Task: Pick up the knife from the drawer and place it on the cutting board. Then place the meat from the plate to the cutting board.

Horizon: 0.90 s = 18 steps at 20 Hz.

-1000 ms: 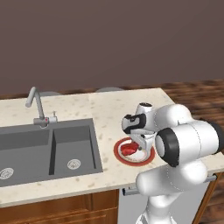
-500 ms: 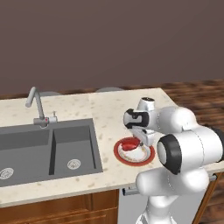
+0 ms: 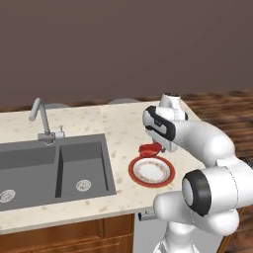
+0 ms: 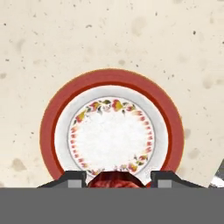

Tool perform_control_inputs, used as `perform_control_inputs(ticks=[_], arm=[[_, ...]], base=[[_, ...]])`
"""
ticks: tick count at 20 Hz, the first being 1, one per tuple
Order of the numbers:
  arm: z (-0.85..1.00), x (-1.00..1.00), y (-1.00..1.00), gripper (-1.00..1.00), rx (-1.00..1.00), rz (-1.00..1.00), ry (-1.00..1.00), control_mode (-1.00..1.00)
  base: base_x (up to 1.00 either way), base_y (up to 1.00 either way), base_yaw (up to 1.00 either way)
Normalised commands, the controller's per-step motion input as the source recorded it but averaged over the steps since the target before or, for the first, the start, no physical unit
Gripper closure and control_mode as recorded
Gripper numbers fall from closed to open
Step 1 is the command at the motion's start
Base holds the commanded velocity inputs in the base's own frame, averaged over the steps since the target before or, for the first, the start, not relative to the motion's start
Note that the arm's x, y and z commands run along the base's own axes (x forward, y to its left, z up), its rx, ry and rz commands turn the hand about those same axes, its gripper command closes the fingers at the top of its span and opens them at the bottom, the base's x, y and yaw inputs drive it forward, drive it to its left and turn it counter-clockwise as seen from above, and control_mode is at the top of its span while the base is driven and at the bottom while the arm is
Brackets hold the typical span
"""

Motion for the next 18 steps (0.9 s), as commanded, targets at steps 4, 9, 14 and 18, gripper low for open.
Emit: perform_control_inputs(ticks=[4, 9, 14, 18], arm=[[0.41, -0.32, 0.00, 1.00, 0.00, -0.01, -0.03, -1.00], [0.20, -0.54, 0.00, 1.00, 0.00, -0.01, -0.12, -1.00], [0.26, -0.47, 0.00, 1.00, 0.00, -0.03, -0.16, -1.00], [0.24, -0.08, 0.00, 1.00, 0.00, -0.05, -0.09, -1.00]], base=[[0.00, 0.00, 0.00], [0.00, 0.00, 0.00], [0.00, 0.00, 0.00], [0.00, 0.00, 0.00]])
